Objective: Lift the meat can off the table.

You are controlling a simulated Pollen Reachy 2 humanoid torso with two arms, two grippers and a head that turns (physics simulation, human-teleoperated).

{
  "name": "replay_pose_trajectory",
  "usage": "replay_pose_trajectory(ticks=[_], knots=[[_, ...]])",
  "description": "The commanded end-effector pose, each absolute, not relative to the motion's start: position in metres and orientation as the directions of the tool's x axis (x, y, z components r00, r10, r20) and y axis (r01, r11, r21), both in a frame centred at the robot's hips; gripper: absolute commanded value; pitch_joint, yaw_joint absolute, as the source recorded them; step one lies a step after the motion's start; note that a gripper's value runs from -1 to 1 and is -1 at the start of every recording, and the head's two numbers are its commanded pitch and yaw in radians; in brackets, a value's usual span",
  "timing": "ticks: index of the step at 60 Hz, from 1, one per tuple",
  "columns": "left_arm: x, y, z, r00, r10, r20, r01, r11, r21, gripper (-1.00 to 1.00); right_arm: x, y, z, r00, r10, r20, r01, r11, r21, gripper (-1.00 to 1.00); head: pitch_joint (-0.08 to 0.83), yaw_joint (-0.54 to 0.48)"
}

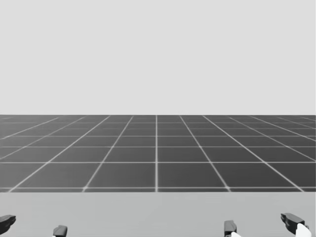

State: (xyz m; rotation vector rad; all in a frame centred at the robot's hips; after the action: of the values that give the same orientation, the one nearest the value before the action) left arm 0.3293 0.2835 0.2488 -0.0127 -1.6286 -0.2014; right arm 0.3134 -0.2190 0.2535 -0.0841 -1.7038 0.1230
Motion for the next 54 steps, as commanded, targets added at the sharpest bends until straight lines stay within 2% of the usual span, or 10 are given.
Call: replay_pose_trajectory(ticks=[1, 2, 4, 7, 16, 31, 40, 48, 54], knots=[[0.329, 0.2834, 0.249, -0.072, -0.115, 0.991, 0.13, 0.984, 0.124, -1.0, 0.3105, -0.2188, 0.2543, -0.112, 0.102, 0.988, 0.031, 0.995, -0.1, -1.0, -0.007, -0.01], [0.329, 0.2834, 0.249, -0.072, -0.115, 0.991, 0.131, 0.984, 0.124, -1.0, 0.3114, -0.2191, 0.2543, -0.118, 0.094, 0.988, 0.001, 0.995, -0.095, -1.0, -0.006, -0.01], [0.3291, 0.2835, 0.2491, -0.072, -0.115, 0.991, 0.131, 0.984, 0.123, -1.0, 0.3114, -0.2195, 0.2556, -0.134, 0.1, 0.986, 0.022, 0.995, -0.098, -1.0, -0.001, 0.0], [0.3291, 0.2836, 0.249, -0.072, -0.115, 0.991, 0.13, 0.984, 0.124, -1.0, 0.3124, -0.2207, 0.2572, -0.135, 0.078, 0.988, 0.001, 0.997, -0.078, -1.0, 0.01, 0.0], [0.3288, 0.2835, 0.2494, -0.074, -0.116, 0.99, 0.13, 0.984, 0.125, -1.0, 0.3157, -0.2221, 0.2548, -0.139, 0.101, 0.985, 0.013, 0.995, -0.1, -1.0, 0.085, -0.01], [0.3284, 0.2837, 0.2502, -0.084, -0.124, 0.989, 0.128, 0.983, 0.134, -1.0, 0.3163, -0.2204, 0.253, -0.144, 0.121, 0.982, 0.004, 0.992, -0.122, -1.0, 0.315, -0.02], [0.3285, 0.2831, 0.2499, -0.086, -0.131, 0.988, 0.129, 0.982, 0.141, -1.0, 0.3162, -0.2199, 0.2522, -0.142, 0.131, 0.981, 0.001, 0.991, -0.133, -1.0, 0.41, -0.04], [0.3279, 0.2826, 0.2503, -0.089, -0.134, 0.987, 0.131, 0.981, 0.144, -1.0, 0.3164, -0.2191, 0.2514, -0.14, 0.137, 0.981, 0.0, 0.99, -0.138, -1.0, 0.492, -0.09], [0.3273, 0.2821, 0.2513, -0.091, -0.133, 0.987, 0.134, 0.98, 0.145, -1.0, 0.3166, -0.2184, 0.2511, -0.14, 0.141, 0.98, -0.001, 0.99, -0.142, -1.0, 0.55, -0.17]])
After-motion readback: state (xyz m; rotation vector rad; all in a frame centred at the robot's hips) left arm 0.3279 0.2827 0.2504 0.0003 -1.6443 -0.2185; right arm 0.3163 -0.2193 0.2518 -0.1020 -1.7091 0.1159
